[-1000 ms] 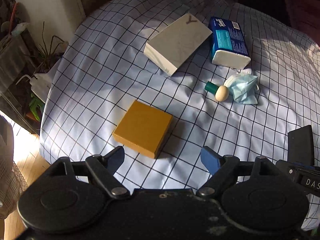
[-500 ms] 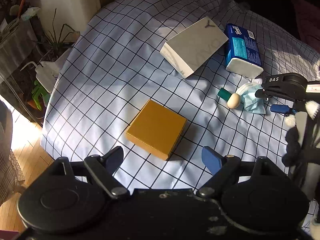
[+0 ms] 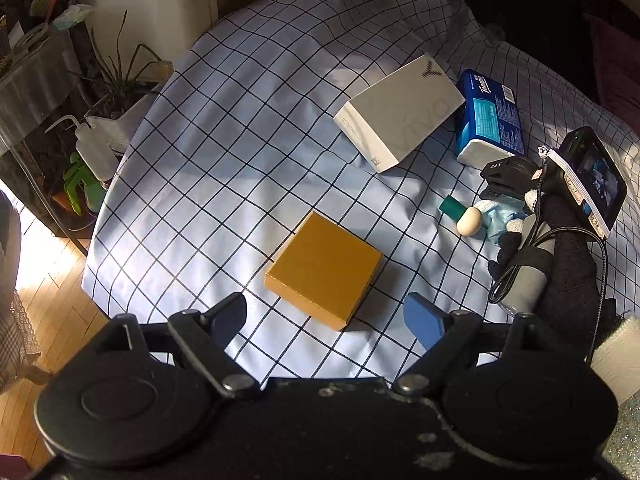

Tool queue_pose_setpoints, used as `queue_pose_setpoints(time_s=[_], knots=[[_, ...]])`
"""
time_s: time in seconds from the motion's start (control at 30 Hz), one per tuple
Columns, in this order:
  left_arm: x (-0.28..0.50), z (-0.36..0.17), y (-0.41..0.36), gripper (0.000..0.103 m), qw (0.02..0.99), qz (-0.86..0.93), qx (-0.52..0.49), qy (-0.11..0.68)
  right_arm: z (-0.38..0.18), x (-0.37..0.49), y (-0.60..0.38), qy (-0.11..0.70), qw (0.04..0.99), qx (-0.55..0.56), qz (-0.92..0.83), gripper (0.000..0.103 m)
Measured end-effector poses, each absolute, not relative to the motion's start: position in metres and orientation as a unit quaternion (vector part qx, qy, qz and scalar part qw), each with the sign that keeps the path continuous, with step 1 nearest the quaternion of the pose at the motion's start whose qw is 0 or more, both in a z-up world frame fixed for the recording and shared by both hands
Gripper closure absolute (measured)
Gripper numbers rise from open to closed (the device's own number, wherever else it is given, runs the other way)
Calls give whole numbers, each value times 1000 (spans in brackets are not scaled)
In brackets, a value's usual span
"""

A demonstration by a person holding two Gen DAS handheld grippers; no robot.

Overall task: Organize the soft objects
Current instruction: 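Grasp the blue face mask with the right tool, then grasp the green-and-beige wooden stick with the left tool while the right tool holds the mask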

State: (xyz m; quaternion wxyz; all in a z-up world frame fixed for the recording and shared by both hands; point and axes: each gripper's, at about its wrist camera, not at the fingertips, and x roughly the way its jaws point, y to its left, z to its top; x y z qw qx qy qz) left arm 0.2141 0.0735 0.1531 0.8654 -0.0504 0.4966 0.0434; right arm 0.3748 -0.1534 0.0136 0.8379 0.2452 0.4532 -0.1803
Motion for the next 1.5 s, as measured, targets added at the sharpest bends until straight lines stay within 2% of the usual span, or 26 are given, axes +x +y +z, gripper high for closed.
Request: queue_pose_setpoints(time_s=[0.07, 0.17, 0.53, 0.93, 1.23, 1.5], knots=[[214, 153, 75, 18, 865, 45, -51, 496, 16, 372, -155, 458, 840, 234, -175, 62], [213, 153, 76, 18, 866, 46, -50, 495, 25, 361, -159, 457, 846, 220, -164, 67], [218, 140, 66, 18, 862, 54, -32, 504, 70, 273, -179, 491, 844, 191, -100, 67], [230, 113, 32, 18, 864, 20, 4, 503, 97, 168, -157, 508, 843, 166, 61, 67], [258, 90, 1, 18, 861, 9, 22, 509, 96, 150, -158, 521, 828, 172, 119, 67], [322, 65, -39, 17, 865, 12, 23, 500, 91, 144, -158, 529, 823, 160, 133, 67]])
